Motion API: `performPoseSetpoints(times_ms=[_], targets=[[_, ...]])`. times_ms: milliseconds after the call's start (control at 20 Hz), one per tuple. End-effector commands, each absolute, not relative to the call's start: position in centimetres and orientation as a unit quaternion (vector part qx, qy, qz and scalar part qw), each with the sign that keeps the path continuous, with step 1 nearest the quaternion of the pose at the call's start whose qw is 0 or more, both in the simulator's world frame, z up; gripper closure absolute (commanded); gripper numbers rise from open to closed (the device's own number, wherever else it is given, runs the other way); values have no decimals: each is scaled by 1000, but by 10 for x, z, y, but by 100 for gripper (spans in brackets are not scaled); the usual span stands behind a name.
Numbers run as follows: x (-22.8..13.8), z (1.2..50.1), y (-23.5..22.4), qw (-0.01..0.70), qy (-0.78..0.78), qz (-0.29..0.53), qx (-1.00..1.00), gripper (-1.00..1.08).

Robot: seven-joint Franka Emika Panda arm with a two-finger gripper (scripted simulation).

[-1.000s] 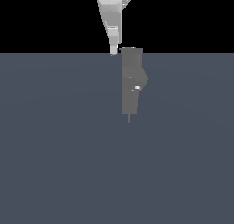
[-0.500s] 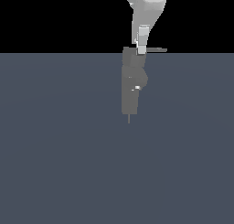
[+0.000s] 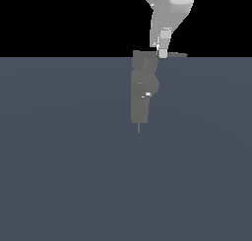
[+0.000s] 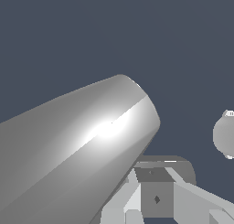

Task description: Turn on the faucet by rotating a designated handle.

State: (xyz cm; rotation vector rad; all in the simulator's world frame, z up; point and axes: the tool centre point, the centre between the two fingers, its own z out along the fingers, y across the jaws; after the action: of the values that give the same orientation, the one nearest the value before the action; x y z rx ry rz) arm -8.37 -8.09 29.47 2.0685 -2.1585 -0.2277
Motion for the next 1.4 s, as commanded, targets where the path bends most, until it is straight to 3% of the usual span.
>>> performPoseSetpoints(times_ms=[0, 1350], targets=[[-78, 294, -92, 70, -722, -73, 685, 108], [-35, 286, -156, 69, -728, -72, 678, 108]])
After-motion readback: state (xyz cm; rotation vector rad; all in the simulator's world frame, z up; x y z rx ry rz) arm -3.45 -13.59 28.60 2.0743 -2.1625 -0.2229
